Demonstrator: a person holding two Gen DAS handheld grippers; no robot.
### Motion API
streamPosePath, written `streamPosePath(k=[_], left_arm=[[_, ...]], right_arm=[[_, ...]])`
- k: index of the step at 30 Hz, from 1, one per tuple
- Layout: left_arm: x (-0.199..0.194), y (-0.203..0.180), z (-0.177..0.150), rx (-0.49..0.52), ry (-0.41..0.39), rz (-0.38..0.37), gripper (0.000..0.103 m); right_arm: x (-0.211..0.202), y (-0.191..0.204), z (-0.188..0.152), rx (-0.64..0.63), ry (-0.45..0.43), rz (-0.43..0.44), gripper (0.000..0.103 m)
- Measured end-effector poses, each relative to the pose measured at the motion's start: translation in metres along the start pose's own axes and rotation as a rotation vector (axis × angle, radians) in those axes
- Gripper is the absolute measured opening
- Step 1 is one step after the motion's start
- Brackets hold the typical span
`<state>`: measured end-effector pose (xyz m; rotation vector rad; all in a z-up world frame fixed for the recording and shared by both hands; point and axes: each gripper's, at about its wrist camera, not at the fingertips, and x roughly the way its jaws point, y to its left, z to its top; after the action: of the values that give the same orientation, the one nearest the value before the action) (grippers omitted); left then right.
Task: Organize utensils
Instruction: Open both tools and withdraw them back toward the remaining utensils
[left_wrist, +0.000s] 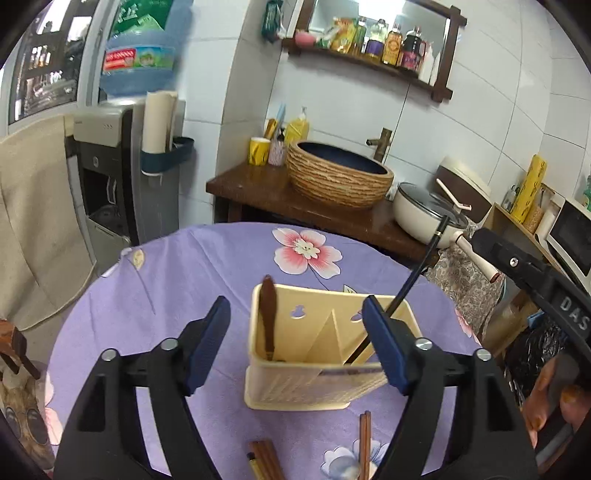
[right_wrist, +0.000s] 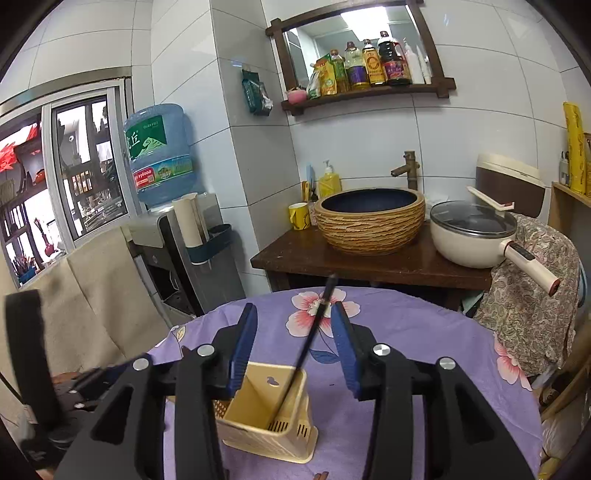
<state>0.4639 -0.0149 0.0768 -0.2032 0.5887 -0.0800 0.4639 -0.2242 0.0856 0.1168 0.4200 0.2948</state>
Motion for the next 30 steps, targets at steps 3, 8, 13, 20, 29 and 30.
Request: streamPosePath(k=[3, 8, 13, 20, 29, 30], left_arm=[[-0.019, 0.011, -0.016, 0.012, 0.012, 0.013, 0.086], [-0.041, 0.032, -0.062, 0.026, 0.046, 0.093, 0.095], [-0.045, 0.052, -0.109, 0.001, 0.107, 0.167, 0.095], [-0.043, 0.061, -0.158, -0.027, 0.192, 0.16, 0.095], [-0.041, 0.066, -0.176, -0.046, 0.225, 0.151, 0.095], [-0.041, 0.064, -0.177, -0.04, 0.225, 0.151, 0.095]], right_arm=[[-0.016, 0.004, -0.018, -0.051, 0.022, 0.015, 0.052], [-0.019, 0.019, -0.07, -0.148, 0.17, 0.111, 0.054], [-0.012, 0.029, -0.133, -0.178, 0.331, 0.131, 0.052], [-0.005, 0.02, -0.179, -0.092, 0.415, 0.033, 0.045], [0.008, 0.007, -0.199, -0.06, 0.497, -0.071, 0.037], [0.009, 0.006, -0.2, -0.055, 0.501, -0.067, 0.036]])
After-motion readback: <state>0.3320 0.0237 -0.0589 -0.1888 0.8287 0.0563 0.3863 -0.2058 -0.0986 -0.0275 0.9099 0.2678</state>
